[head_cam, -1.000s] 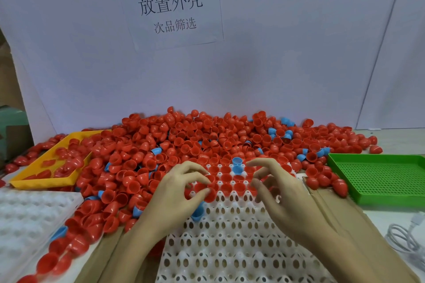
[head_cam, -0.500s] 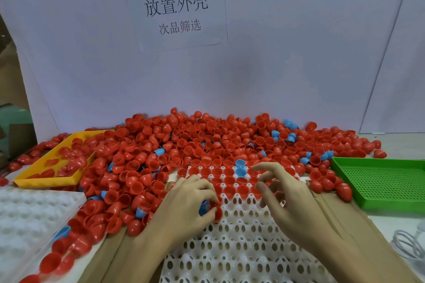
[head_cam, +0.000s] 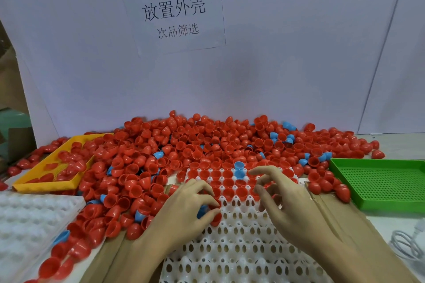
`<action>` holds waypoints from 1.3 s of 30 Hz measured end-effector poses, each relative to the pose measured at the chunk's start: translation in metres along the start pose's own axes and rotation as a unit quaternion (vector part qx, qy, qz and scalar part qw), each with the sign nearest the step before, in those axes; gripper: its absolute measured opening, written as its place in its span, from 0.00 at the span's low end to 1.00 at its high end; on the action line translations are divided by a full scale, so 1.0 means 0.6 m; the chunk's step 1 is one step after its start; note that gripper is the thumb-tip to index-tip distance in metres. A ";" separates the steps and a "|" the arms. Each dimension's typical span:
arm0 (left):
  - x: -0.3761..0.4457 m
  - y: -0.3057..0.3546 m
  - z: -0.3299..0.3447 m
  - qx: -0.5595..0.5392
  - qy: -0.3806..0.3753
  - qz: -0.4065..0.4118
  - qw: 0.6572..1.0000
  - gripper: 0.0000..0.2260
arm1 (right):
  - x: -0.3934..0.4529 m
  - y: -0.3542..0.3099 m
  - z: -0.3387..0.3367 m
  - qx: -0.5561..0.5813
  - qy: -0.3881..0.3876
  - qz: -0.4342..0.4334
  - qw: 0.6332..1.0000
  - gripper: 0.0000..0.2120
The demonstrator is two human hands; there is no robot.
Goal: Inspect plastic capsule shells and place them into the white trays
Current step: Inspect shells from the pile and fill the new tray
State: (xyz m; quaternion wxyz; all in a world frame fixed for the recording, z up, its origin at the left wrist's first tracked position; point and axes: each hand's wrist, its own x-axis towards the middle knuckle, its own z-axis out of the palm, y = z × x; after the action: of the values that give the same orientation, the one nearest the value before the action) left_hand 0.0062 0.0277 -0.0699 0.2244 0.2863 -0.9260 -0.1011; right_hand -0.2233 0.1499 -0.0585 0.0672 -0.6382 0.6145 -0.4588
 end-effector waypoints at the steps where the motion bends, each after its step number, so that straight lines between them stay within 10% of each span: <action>1: 0.001 0.000 0.000 -0.004 0.001 -0.004 1.000 0.11 | 0.000 0.000 0.000 0.001 -0.003 0.000 1.000 0.15; 18: 0.065 -0.105 -0.039 -0.048 0.152 -0.235 0.959 0.11 | 0.000 0.001 -0.002 0.021 -0.012 0.007 1.000 0.11; 22: 0.111 -0.124 -0.023 0.071 0.086 -0.207 0.972 0.26 | 0.000 0.008 0.002 0.022 -0.016 0.003 1.000 0.11; 29: 0.159 -0.176 -0.022 0.131 -0.027 -0.126 0.983 0.19 | 0.000 0.016 0.008 0.022 -0.021 -0.007 1.000 0.12; 39: 0.137 -0.096 -0.039 -0.004 0.229 -0.138 0.964 0.10 | 0.003 0.008 -0.004 0.048 -0.004 0.012 0.999 0.10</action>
State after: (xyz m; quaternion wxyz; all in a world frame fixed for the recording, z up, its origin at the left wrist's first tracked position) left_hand -0.0154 -0.0679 -0.0380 0.4153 0.4259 -0.8010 -0.0667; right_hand -0.2287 0.1485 -0.0590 0.1056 -0.6287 0.5989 -0.4846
